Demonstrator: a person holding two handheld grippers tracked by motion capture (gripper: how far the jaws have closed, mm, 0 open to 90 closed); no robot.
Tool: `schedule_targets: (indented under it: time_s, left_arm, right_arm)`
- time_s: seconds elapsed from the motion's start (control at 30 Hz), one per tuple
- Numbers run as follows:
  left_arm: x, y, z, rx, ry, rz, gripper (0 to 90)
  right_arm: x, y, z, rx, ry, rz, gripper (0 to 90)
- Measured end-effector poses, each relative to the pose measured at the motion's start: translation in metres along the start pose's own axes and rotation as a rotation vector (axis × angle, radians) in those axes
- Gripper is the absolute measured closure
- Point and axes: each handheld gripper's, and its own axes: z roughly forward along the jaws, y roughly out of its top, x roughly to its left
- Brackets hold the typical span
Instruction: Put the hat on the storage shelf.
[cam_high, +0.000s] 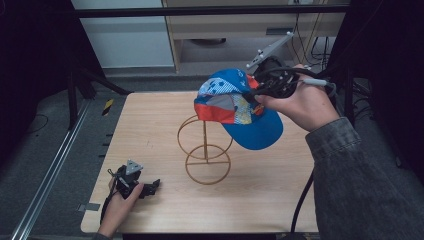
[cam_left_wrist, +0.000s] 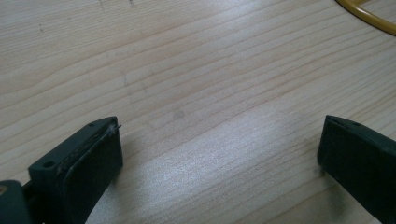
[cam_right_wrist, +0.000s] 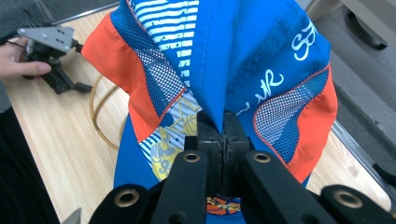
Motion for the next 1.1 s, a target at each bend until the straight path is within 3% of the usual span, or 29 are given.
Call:
schedule_targets:
  time_s: [0.93,1.1]
  left_arm:
    - [0.000,0.000,0.000,0.000,-0.001,0.010,0.0]
    - [0.000,0.000,0.000,0.000,-0.001,0.010,0.0]
  right_arm:
    - [0.028,0.031,0.022,-0.045,0.050,-0.065,89.6]
    - [0.034,0.039,0.032,-0.030,0.053,-0.087,89.6]
